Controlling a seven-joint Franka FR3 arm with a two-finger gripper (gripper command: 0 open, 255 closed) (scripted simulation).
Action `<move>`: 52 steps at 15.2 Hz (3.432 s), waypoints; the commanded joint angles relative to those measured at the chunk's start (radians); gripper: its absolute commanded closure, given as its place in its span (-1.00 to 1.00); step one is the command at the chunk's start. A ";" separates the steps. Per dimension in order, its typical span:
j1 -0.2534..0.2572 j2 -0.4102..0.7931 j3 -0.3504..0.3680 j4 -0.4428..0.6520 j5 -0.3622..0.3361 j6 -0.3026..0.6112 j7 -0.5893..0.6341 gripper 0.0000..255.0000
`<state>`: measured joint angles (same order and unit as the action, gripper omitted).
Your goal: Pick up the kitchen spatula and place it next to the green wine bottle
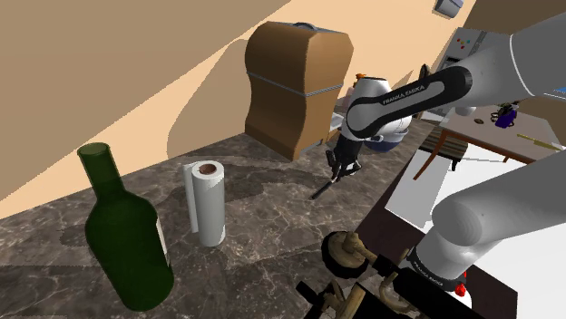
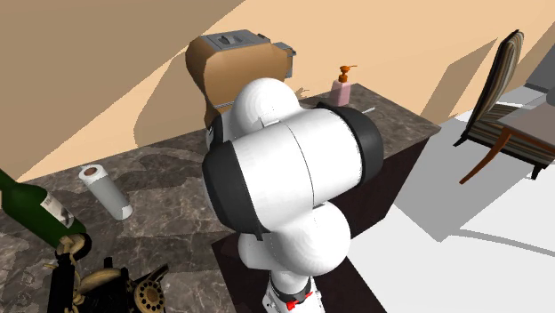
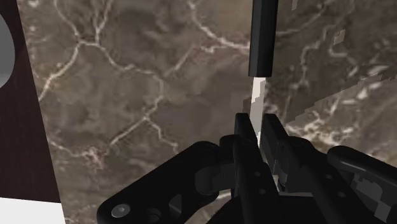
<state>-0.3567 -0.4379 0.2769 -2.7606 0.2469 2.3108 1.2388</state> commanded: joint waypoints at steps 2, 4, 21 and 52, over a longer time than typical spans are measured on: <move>0.000 0.000 0.000 0.000 0.000 0.000 0.000 1.00; 0.000 0.000 0.000 0.000 0.000 0.000 0.000 1.00; -0.005 -0.138 -0.033 0.129 -0.026 -0.267 0.014 1.00; -0.021 -0.179 -0.082 0.518 -0.071 -0.696 0.046 1.00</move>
<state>-0.3778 -0.6184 0.1944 -2.2568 0.1762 1.6281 1.2822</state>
